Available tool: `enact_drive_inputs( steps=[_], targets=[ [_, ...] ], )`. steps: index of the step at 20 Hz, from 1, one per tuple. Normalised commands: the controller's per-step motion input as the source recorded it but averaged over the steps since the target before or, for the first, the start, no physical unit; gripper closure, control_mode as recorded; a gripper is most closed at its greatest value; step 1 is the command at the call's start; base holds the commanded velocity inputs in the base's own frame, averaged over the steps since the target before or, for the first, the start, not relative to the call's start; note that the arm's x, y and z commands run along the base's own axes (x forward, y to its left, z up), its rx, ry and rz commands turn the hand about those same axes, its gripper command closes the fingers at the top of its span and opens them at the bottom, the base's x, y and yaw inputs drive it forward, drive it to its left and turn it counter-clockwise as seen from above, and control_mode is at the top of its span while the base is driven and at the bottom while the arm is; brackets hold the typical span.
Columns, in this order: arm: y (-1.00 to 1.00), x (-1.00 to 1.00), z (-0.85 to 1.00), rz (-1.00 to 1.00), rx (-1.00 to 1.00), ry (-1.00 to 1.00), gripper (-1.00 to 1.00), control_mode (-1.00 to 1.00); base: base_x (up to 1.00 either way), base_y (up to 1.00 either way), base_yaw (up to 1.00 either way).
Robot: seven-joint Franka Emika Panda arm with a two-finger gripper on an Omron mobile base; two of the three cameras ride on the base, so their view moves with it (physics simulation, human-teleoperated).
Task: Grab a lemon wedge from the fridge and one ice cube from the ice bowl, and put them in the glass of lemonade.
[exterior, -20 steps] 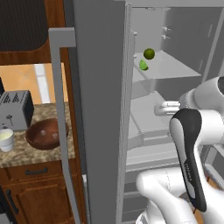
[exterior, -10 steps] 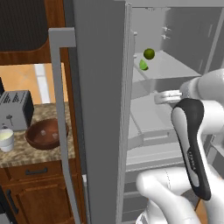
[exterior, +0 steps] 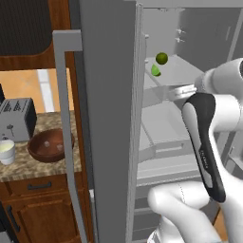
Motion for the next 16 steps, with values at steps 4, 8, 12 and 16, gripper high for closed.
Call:
enact_drive_inputs(
  steps=[4,8,12,16],
  targets=[
    [-0.04,0.08,0.37,-0.02,0.09,0.00,-1.00,-1.00,0.00,0.00,0.00],
    [-0.14,0.21,0.01,-0.02,0.12,0.00,-1.00,-1.00,0.00,0.00,0.00],
    [-0.03,0.44,-0.09,-0.01,0.04,0.00,-1.00,-1.00,0.00,0.00,0.00],
    [0.00,0.52,-0.04,0.00,0.00,0.00,-1.00,-1.00,0.00,0.00,0.00]
  ],
)
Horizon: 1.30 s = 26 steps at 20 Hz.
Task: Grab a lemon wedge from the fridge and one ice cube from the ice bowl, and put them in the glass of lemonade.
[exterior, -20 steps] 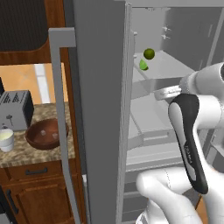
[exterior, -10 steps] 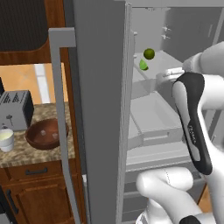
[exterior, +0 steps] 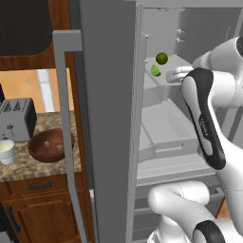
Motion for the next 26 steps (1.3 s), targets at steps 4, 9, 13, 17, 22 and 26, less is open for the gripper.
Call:
enact_drive_inputs(
  steps=[4,9,13,17,22,26],
  targets=[
    [-0.01,0.47,-0.04,0.00,0.00,0.02,-1.00,-1.00,0.00,0.00,0.00],
    [-0.01,0.56,-0.26,0.00,0.00,0.11,-1.00,-1.00,0.00,0.00,0.00],
    [-0.02,0.52,-0.12,0.00,0.00,0.08,-1.00,-1.00,0.00,0.00,0.00],
    [-0.08,0.51,-0.01,0.00,0.00,0.01,-1.00,-1.00,0.00,0.00,0.00],
    [-0.05,0.46,-0.12,0.00,0.00,0.01,-1.00,-1.00,0.00,0.00,0.00],
    [-0.01,0.49,-0.24,0.00,0.00,0.04,-1.00,-1.00,0.00,0.00,0.00]
  ],
)
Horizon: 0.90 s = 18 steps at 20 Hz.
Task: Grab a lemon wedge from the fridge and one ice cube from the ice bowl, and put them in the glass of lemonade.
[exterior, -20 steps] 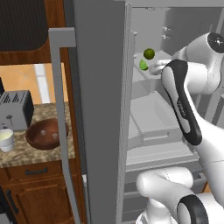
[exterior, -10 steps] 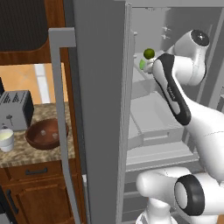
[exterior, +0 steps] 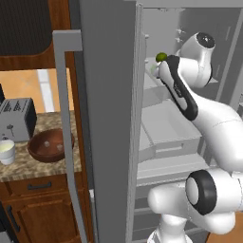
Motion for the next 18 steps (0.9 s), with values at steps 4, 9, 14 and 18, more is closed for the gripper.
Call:
enact_drive_inputs(
  steps=[4,9,14,18],
  targets=[
    [0.00,0.55,-0.18,0.00,0.00,0.03,-1.00,-1.00,0.00,0.00,0.00],
    [0.00,0.55,-0.11,0.00,0.00,0.01,-1.00,-1.00,0.00,0.00,0.00],
    [0.00,0.57,-0.03,0.00,0.00,0.01,-1.00,-1.00,0.00,0.00,0.00],
    [-0.08,0.54,-0.05,0.00,0.00,0.01,-1.00,-1.00,0.00,0.00,0.00]
  ],
)
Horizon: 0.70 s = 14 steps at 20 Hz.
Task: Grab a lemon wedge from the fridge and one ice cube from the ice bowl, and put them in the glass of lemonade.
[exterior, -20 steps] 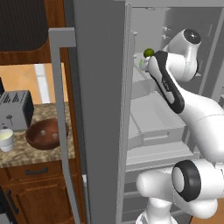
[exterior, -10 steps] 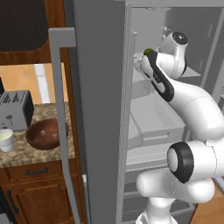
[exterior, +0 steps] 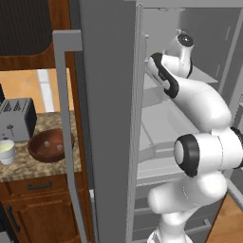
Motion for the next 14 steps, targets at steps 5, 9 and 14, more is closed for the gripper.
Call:
enact_drive_inputs(
  steps=[5,9,14],
  targets=[
    [-0.15,0.47,-0.07,0.00,0.00,0.02,-1.00,-1.00,0.00,0.00,0.00],
    [-0.03,0.30,-0.16,0.00,0.00,0.05,-1.00,-1.00,0.00,0.00,0.00],
    [0.00,0.00,-0.33,0.01,-0.06,0.09,1.00,-1.00,0.00,0.00,0.00]
  ],
)
